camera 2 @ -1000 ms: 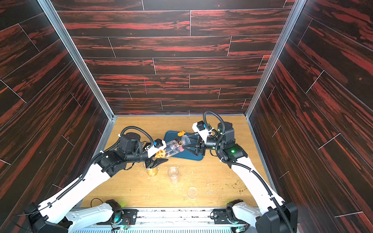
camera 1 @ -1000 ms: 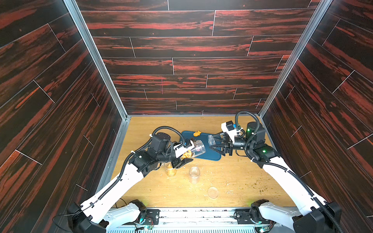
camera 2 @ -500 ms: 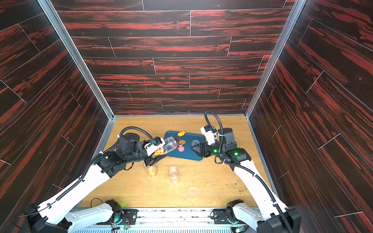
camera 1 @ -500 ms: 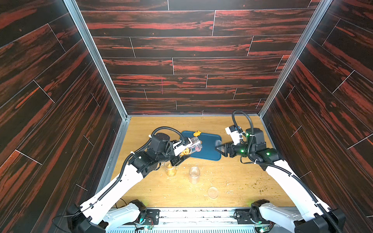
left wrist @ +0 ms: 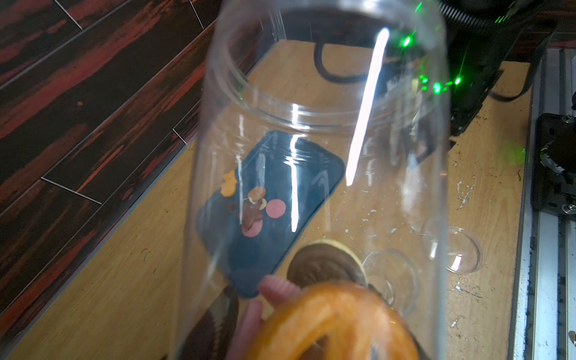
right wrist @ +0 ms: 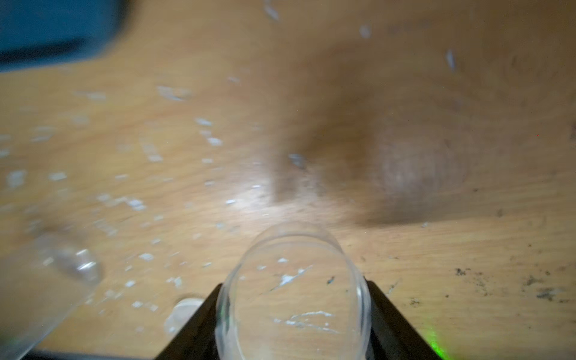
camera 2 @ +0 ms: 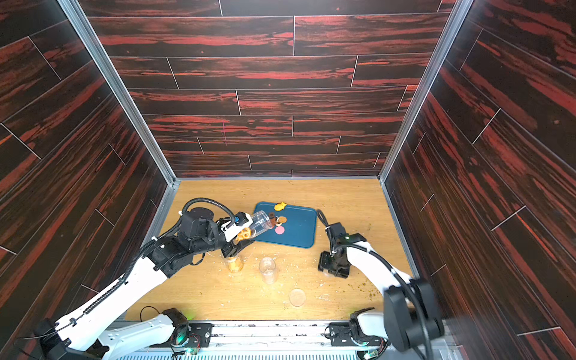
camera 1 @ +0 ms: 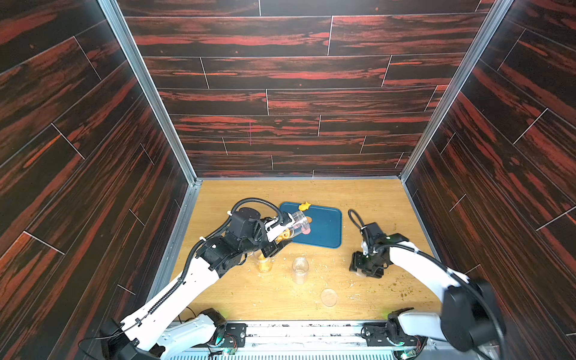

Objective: Pour the cookies out of the jar
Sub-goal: Place the lid at the center of the board.

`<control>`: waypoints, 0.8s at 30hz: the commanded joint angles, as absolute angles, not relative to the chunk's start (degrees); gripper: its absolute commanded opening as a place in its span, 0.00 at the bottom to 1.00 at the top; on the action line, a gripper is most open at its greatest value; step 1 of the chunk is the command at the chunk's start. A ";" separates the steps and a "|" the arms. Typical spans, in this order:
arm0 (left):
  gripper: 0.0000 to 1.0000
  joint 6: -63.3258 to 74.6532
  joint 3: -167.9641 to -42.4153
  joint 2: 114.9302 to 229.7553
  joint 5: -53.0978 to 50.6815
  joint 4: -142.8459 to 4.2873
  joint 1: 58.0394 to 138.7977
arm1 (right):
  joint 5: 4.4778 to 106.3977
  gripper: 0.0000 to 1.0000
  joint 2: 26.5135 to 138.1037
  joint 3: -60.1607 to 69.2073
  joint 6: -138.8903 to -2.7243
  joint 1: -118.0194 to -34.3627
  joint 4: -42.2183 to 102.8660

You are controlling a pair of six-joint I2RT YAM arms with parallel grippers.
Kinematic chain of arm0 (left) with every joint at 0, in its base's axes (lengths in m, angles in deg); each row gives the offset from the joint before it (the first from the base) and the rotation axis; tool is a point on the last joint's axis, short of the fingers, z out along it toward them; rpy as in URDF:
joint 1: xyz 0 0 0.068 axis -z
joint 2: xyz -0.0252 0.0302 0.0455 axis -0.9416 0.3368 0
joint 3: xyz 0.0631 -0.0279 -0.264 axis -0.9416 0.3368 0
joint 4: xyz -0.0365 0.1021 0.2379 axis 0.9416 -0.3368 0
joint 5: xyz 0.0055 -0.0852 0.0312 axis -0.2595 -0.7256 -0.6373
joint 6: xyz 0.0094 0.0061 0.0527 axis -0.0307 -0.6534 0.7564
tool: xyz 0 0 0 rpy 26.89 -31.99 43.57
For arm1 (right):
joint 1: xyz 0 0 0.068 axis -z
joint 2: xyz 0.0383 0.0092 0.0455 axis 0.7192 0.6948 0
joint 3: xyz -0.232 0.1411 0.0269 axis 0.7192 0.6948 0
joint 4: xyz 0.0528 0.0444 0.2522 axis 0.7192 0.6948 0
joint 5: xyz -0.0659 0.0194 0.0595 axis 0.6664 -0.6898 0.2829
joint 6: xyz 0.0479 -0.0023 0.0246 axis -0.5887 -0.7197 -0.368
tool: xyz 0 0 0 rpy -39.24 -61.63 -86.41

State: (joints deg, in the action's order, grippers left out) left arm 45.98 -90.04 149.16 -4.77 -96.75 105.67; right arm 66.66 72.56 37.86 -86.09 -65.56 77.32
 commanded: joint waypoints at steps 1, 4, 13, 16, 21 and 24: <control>0.25 46.40 -89.59 146.36 -4.23 -97.19 105.78 | 69.24 0.68 75.63 38.94 -90.15 -65.36 75.19; 0.25 46.97 -89.28 145.47 -3.91 -98.00 105.74 | 69.38 0.71 77.58 38.93 -90.75 -65.33 74.15; 0.25 47.11 -88.26 144.74 -3.67 -97.39 105.81 | 70.76 0.87 73.88 33.61 -90.78 -65.33 81.33; 0.25 46.90 -87.90 144.73 -3.80 -96.75 105.78 | 71.38 0.87 70.76 30.14 -90.80 -65.35 84.36; 0.26 46.54 -87.62 144.89 -2.50 -96.61 105.82 | 72.69 0.87 67.44 22.51 -89.45 -65.35 84.30; 0.25 47.24 -88.61 145.83 -1.22 -98.15 105.74 | 71.46 0.87 69.65 16.46 -86.56 -65.37 84.01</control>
